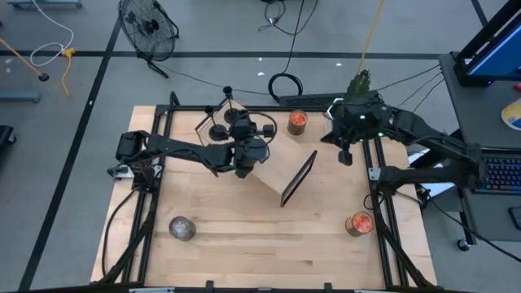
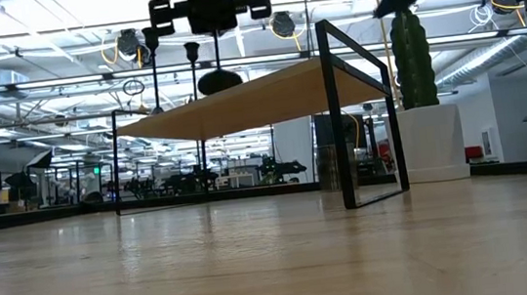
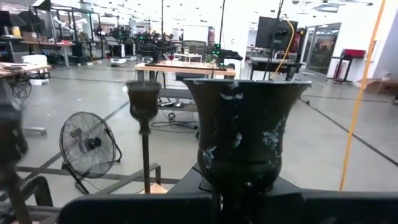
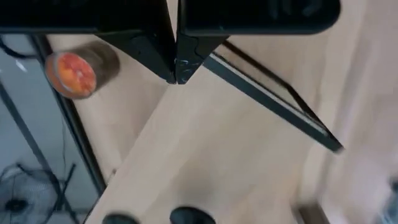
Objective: Pick & Place candle stick holders
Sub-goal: Put the black candle holder on the shelf
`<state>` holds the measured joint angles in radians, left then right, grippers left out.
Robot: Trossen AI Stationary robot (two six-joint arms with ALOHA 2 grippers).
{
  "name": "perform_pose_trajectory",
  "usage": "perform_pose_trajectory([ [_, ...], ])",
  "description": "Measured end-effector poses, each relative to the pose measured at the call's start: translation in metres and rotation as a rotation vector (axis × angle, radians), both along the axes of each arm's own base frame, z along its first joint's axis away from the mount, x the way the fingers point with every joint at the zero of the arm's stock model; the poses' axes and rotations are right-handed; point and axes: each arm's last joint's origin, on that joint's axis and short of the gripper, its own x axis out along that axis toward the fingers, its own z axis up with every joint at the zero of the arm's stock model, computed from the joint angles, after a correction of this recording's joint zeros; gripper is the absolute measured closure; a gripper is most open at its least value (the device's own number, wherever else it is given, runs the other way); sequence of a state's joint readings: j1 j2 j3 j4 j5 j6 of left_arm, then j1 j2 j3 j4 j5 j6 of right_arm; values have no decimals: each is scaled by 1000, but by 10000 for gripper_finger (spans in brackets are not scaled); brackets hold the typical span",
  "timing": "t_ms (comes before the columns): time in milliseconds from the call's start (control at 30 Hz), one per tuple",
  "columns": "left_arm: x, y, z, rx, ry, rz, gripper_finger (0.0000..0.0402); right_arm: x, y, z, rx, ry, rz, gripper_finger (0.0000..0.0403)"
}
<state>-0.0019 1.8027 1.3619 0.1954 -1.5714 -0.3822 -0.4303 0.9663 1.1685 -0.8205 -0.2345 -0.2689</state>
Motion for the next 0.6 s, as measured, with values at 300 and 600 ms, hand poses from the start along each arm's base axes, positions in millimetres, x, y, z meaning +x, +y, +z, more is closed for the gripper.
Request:
perform_pose_trajectory([
  [300,1,12,6,-4,34,4,393,-49,4,-23,116,-241,10,403],
  [600,1,27,2,-5,42,48,393,-62,6,-39,176,-260,-22,403],
])
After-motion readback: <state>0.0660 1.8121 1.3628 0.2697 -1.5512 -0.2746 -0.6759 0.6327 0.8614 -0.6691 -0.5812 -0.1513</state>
